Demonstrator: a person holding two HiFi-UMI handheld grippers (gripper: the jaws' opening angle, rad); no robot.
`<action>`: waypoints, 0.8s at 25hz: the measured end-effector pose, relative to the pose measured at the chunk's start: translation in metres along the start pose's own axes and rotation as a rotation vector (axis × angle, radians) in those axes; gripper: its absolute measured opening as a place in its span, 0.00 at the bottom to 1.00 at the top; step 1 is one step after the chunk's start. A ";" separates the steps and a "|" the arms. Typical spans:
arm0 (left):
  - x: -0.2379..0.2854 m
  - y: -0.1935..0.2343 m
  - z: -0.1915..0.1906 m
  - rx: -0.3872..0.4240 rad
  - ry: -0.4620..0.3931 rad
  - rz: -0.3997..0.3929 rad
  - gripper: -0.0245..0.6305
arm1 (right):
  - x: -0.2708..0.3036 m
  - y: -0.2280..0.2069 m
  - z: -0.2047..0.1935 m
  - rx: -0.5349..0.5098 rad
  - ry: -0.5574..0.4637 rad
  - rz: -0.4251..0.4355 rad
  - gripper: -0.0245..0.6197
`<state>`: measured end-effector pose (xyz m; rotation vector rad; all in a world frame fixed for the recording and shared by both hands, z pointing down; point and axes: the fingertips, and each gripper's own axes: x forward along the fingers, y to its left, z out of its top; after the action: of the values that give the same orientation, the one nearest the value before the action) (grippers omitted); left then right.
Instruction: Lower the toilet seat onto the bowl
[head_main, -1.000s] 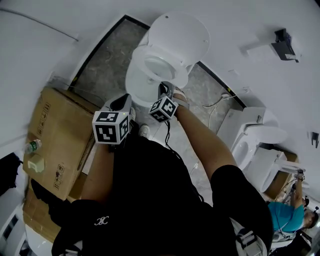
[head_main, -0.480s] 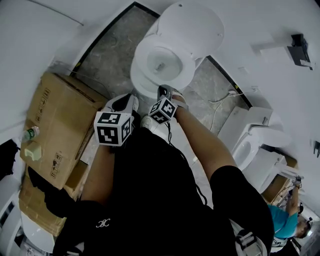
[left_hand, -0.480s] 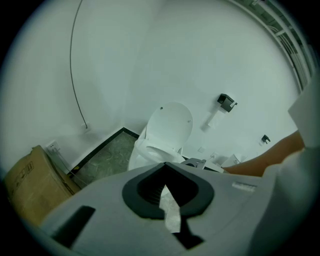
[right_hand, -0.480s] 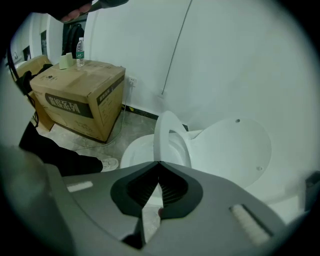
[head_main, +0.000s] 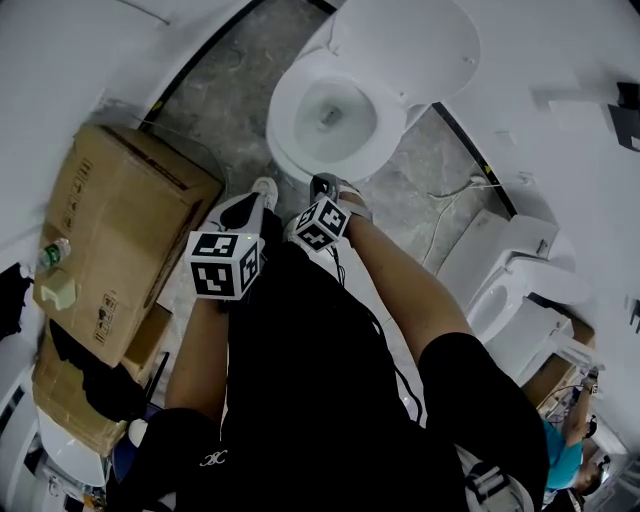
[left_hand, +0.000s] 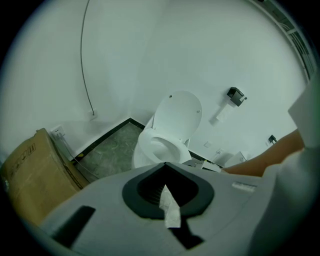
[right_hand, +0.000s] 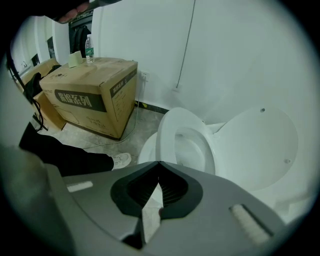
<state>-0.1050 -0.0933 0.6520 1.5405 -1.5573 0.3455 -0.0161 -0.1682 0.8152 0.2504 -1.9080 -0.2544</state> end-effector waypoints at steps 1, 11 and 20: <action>0.002 0.003 -0.003 -0.004 0.002 0.005 0.05 | 0.005 0.004 -0.002 0.001 0.004 0.009 0.05; 0.017 0.038 -0.034 -0.046 0.048 0.041 0.05 | 0.062 0.041 -0.023 0.051 0.078 0.089 0.05; 0.039 0.058 -0.048 -0.023 0.105 0.033 0.05 | 0.115 0.063 -0.041 0.088 0.140 0.127 0.05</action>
<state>-0.1319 -0.0732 0.7298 1.4569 -1.5014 0.4193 -0.0198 -0.1440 0.9506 0.2001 -1.7904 -0.0659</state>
